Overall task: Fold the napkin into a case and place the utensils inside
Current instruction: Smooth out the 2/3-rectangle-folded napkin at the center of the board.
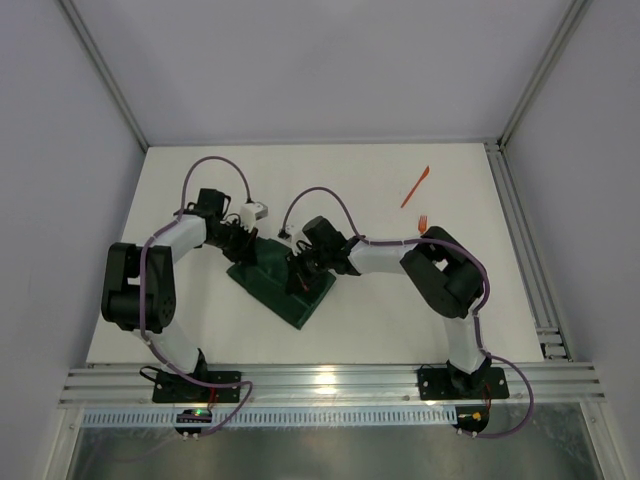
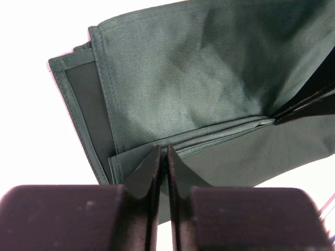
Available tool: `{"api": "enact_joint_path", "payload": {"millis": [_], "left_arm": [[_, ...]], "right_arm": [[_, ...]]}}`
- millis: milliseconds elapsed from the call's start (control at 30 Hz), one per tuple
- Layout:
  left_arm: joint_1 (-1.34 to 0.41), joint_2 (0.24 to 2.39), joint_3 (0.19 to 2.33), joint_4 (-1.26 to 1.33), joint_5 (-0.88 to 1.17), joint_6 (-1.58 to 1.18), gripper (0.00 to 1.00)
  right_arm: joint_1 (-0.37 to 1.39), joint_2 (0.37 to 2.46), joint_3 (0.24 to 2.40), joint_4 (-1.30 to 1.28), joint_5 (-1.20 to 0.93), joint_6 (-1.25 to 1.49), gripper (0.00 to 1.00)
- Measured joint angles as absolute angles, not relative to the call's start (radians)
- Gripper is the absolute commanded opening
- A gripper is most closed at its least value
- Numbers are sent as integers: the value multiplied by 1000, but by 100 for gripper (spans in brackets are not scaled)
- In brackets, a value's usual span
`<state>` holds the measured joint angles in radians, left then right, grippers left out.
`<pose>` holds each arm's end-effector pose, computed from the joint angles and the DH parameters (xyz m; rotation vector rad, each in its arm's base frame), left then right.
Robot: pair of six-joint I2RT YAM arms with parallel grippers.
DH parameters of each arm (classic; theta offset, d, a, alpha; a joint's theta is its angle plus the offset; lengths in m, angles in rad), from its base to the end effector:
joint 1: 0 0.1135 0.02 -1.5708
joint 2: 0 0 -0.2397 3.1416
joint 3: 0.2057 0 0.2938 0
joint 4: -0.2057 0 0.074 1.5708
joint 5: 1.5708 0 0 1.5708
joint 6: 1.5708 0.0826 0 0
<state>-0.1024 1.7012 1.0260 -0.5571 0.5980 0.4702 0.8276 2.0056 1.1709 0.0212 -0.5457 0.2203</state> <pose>0.3538 -0.0831 0.0840 0.8714 2.4718 -0.7114 0.2783 0.3661 0.0530 -1.0230 2.3249 1.1141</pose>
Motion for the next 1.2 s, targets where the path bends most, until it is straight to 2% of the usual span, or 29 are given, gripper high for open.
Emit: {"api": "enact_joint_path", "payload": {"millis": [33,67,167,267,500,833,900,1033,1200], "left_arm": [[-102,1701,1026,-557,596,470,17],[-102,1701,1026,-557,594,471,28],[-101,1697,1026,-559,593,471,39],[-91,1671,1028,-571,601,469,45],[-58,1596,1121,-571,591,414,46],[-91,1773,1168,-560,508,382,47],[-113,1790,1168,-559,480,382,45],[-141,1808,1168,-556,434,382,19],[-139,1822,1154,-550,394,400,9]], "right_arm": [[828,2006,1171,22,-546,220,4],[828,2006,1171,21,-546,220,4],[828,2006,1171,21,-546,220,4],[828,2006,1171,20,-545,219,4],[828,2006,1171,20,-545,218,4],[828,1997,1171,11,-535,212,4],[828,1989,1172,-2,-532,210,4],[828,1975,1188,-38,-520,200,4],[820,1974,1208,-61,-511,189,4]]}}
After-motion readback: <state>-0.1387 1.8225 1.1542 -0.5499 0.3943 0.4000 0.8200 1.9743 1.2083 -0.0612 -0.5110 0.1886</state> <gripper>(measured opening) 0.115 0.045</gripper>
